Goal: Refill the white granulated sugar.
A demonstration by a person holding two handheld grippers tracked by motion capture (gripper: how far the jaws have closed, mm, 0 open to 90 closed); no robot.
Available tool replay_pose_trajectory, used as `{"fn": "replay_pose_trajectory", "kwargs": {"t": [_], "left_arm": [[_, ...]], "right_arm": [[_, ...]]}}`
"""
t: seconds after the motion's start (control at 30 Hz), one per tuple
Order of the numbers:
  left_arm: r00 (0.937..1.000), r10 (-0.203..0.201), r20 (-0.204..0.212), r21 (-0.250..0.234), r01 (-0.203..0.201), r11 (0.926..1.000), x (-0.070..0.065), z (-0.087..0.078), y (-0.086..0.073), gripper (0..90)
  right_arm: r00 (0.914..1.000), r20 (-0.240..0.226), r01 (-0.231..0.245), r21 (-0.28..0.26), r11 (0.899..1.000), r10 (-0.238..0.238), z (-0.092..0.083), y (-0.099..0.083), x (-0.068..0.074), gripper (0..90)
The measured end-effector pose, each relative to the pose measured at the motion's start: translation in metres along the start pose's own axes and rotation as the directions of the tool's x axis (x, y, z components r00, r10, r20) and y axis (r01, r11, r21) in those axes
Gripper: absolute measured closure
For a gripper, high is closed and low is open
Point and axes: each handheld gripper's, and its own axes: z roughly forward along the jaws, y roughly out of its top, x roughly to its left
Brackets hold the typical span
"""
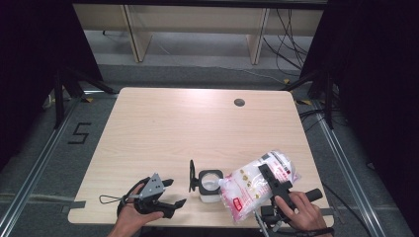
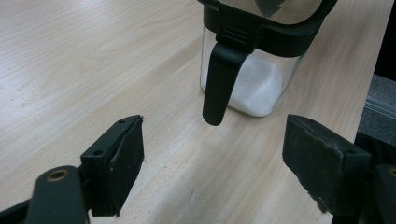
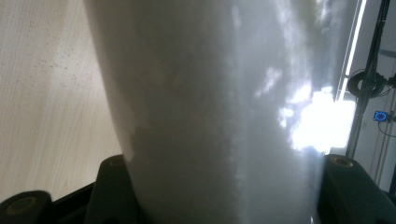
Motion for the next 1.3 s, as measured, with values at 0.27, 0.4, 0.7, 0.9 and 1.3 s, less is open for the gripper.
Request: {"fn": "replay_pose_trajectory", "kwargs": {"t": [0.27, 0.4, 0.7, 0.9, 1.3], "left_arm": [[1.0000, 0.001, -0.008, 0.006, -0.001, 1.0000, 0.0000, -0.0014, 0.0000, 20.3], [0.9998, -0.017, -0.012, 0.005, 0.017, 0.9998, -0.0010, -0.0011, -0.0004, 20.3], [1.0000, 0.003, -0.006, -0.005, -0.003, 1.0000, -0.0006, -0.0007, -0.0002, 20.3], [0.9998, -0.020, -0.005, -0.001, 0.020, 0.9998, -0.0012, -0.0003, -0.0010, 20.3], [0.9998, -0.018, -0.009, 0.002, 0.018, 0.9998, -0.0017, -0.0007, -0.0009, 20.3]], "right_arm": [[0.9994, -0.002, -0.033, 0.022, 0.999, 0.033, -0.0015, -0.0003, 0.0024, 46.5], [1.0000, 0.001, 0.004, -0.002, 1.000, -0.004, 0.0001, 0.0002, -0.0004, 46.5], [0.9996, -0.008, 0.027, 0.018, 0.999, -0.027, -0.0014, 0.0017, -0.0029, 46.5], [0.9997, -0.019, 0.013, 0.023, 1.000, -0.012, -0.0011, 0.0030, -0.0005, 46.5], [0.9982, -0.013, 0.059, 0.025, 0.998, -0.059, -0.0011, 0.0056, -0.0024, 46.6]]}}
